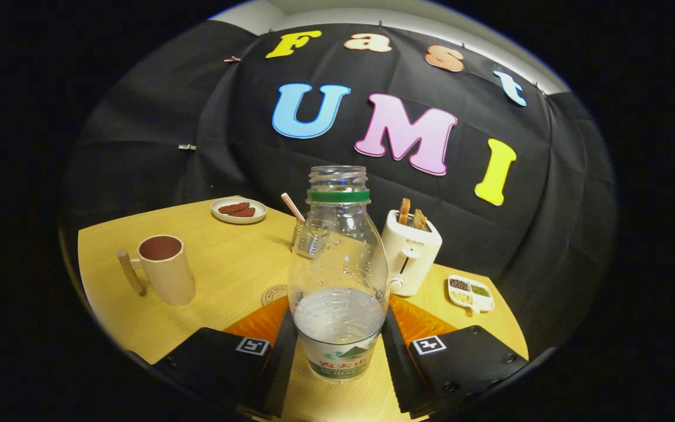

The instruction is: Take the bottle from table, then pour the juice into the cup, finally place the bottle on the coaster

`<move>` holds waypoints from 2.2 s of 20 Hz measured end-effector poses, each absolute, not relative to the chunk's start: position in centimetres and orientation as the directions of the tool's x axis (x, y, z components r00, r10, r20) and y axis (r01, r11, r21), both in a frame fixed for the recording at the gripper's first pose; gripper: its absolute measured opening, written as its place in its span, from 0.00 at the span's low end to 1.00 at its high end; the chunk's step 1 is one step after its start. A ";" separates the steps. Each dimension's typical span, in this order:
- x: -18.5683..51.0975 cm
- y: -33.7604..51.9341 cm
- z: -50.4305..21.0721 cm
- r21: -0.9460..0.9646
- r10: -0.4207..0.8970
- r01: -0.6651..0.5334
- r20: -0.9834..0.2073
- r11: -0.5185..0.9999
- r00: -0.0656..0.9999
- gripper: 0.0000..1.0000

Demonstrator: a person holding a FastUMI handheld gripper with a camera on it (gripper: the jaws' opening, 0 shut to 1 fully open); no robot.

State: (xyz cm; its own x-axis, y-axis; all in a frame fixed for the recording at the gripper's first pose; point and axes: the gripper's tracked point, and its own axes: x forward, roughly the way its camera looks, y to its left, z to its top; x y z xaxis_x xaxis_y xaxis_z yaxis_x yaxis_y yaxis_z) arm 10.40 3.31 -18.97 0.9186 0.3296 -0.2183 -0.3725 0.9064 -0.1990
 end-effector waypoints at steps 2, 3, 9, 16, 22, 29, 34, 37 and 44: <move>10.5 4.1 -17.8 -0.258 0.329 -0.380 -0.219 0.888 0.919 0.73; 10.6 4.6 -17.5 -0.289 0.327 -0.383 -0.223 0.877 0.918 0.73; 10.6 9.0 -16.4 -0.460 0.357 -0.434 -0.249 0.774 0.900 0.73; 10.2 12.8 -18.3 -0.654 0.356 -0.452 -0.286 0.606 0.890 0.73; 10.5 14.4 -19.6 -0.740 0.331 -0.457 -0.326 0.494 0.886 0.73; 10.8 16.4 -19.7 -0.846 0.364 -0.437 -0.320 0.305 0.875 0.73; 10.7 17.8 -20.2 -0.884 0.374 -0.419 -0.324 0.207 0.869 0.73; 10.9 18.2 -20.6 -0.900 0.373 -0.407 -0.327 0.158 0.868 0.73; 12.0 18.1 -21.2 -0.922 0.349 -0.381 -0.337 0.065 0.875 0.73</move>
